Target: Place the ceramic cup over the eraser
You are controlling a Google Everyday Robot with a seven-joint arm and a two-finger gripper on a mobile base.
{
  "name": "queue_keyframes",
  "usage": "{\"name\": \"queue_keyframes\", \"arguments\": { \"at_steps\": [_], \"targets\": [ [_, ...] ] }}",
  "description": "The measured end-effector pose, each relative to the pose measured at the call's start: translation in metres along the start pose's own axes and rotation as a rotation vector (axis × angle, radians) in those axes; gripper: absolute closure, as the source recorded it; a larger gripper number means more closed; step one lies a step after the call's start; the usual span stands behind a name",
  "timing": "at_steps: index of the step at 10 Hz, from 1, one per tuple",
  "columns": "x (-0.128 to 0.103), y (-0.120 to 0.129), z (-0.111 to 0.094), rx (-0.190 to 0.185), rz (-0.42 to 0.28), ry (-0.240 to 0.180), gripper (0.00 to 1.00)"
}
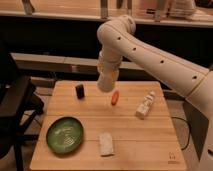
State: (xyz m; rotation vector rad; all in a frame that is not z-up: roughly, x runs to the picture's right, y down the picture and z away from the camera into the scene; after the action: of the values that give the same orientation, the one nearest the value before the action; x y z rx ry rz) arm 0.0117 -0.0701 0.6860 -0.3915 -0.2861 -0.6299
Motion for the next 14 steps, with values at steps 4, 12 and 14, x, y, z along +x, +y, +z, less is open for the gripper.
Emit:
{"name": "queue_keyframes", "arguments": {
  "at_steps": [4,12,14],
  "targets": [
    [-0.013,-0.022,0.007,0.002,-0.031,-0.005,1.00],
    [-0.020,-0.051,0.031,-0.013,-0.076,-0.039,1.00],
    [-0.021,-0.058,0.036,-0.017,-0.088,-0.051,1.00]
  ]
}}
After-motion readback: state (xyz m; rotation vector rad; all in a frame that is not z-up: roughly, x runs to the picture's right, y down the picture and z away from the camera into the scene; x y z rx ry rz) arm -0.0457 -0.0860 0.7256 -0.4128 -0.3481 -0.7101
